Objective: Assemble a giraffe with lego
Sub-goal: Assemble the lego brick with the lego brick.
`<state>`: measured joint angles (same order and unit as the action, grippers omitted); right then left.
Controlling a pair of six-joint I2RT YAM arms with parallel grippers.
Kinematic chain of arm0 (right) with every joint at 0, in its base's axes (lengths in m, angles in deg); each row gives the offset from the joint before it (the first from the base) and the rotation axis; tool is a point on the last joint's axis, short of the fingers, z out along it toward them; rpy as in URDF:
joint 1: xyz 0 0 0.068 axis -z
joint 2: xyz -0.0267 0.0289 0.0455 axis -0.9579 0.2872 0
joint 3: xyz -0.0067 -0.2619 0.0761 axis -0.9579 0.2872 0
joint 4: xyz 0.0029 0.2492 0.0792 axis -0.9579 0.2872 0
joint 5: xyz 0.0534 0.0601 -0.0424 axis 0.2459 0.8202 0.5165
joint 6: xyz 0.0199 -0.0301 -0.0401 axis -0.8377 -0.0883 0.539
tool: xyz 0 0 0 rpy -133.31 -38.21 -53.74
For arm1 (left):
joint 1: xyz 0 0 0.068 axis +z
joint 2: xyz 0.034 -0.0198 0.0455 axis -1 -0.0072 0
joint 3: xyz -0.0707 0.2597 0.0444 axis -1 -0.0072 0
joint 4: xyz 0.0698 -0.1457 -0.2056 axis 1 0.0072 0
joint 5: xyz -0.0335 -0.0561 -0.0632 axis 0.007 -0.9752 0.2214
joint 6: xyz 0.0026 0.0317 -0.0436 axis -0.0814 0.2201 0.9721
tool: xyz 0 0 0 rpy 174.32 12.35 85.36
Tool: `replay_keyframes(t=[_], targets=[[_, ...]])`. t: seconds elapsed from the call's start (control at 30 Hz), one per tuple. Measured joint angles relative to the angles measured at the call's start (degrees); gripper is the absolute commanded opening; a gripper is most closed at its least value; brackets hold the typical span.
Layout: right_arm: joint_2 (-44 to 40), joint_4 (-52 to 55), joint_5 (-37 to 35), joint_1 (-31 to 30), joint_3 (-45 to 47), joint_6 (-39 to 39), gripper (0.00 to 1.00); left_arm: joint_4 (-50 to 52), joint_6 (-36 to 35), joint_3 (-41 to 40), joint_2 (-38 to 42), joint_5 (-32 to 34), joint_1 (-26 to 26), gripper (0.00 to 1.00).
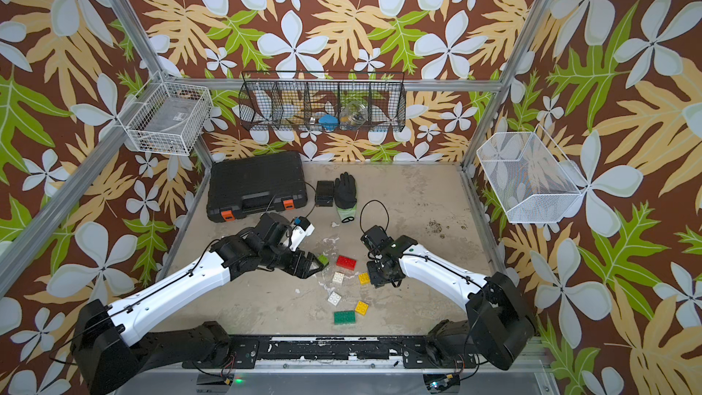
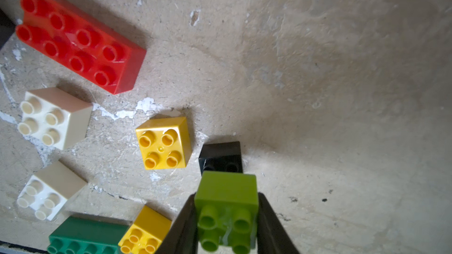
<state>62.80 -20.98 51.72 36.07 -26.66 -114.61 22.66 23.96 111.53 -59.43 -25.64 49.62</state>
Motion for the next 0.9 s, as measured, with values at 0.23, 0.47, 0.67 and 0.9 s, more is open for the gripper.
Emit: replay_keyframes(t=[0.23,0.47,0.67,0.9], targets=[[1.3,-1.8,2.1,0.0,1.6,0.6,0.37,0.0,0.0,0.0,-0.7,0.0,0.0,0.83],[1.5,-4.4,2.0,0.6,2.7,1.3,0.37,0.0,-0.1,0.3,-1.5,-0.2,0.0,0.83],[2.6,-5.8,3.0,1.7,3.3,1.8,0.36,0.0,-0.8,0.9,-2.3,-0.5,0.0,0.84],[3.0,-5.9,3.7,2.3,3.5,2.6,0.36,0.0,-1.2,1.1,-2.7,-1.1,0.0,0.83]])
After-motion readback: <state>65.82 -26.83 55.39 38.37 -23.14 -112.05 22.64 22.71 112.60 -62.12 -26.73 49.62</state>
